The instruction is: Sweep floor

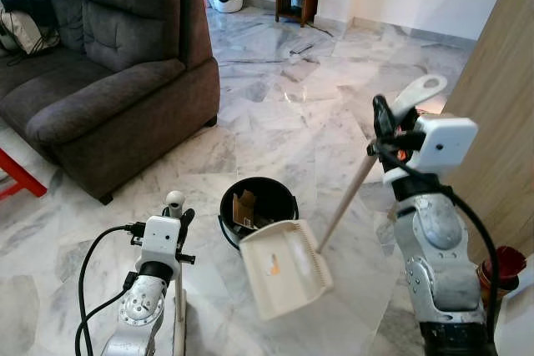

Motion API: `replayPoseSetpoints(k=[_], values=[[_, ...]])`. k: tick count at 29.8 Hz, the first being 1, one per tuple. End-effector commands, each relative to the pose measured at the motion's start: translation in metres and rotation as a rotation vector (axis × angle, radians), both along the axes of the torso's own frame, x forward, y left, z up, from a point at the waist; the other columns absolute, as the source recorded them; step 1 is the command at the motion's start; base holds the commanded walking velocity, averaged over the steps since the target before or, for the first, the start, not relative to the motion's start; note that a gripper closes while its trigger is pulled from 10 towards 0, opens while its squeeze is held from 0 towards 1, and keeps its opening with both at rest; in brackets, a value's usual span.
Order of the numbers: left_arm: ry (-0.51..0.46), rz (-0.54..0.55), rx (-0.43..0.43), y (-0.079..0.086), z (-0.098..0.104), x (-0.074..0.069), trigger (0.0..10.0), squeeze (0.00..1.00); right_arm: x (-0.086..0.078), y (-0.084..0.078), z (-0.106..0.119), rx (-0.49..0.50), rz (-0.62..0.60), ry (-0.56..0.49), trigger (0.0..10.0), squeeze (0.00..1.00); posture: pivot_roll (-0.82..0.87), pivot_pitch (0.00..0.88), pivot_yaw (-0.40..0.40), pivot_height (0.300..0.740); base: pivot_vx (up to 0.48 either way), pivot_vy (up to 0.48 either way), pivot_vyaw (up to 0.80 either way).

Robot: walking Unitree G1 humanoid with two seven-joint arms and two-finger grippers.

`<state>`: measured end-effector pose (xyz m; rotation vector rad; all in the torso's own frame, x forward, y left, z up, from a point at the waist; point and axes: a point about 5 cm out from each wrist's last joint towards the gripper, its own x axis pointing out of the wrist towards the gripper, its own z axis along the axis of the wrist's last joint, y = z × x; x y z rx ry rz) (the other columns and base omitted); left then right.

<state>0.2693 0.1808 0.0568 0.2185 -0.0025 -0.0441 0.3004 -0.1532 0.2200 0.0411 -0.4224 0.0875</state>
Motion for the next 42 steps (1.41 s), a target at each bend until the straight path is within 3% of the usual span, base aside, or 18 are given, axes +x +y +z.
replayPoseSetpoints(k=[1,11,19,42], values=[[-0.039,-0.001,0.011,0.002,0.006,0.004,10.0,0.0,-0.005,0.005,0.028,0.034,0.016,-0.111,10.0,0.0,0.1,0.018,0.048,0.74,0.0,0.0,0.0],[-0.049,-0.004,0.004,0.001,0.007,0.003,10.0,0.0,-0.002,0.006,0.046,0.075,0.01,-0.152,10.0,0.0,0.1,0.014,0.047,0.74,0.0,0.0,0.0],[-0.031,-0.007,0.015,0.0,0.004,0.001,10.0,0.0,0.0,0.019,0.044,0.109,0.042,-0.141,10.0,0.0,0.11,0.005,0.045,0.74,0.0,0.0,0.0],[-0.032,-0.015,0.013,-0.002,0.005,0.002,10.0,0.0,0.002,0.023,0.04,0.109,0.048,-0.126,10.0,0.0,0.11,0.0,0.044,0.74,0.231,0.0,0.13]])
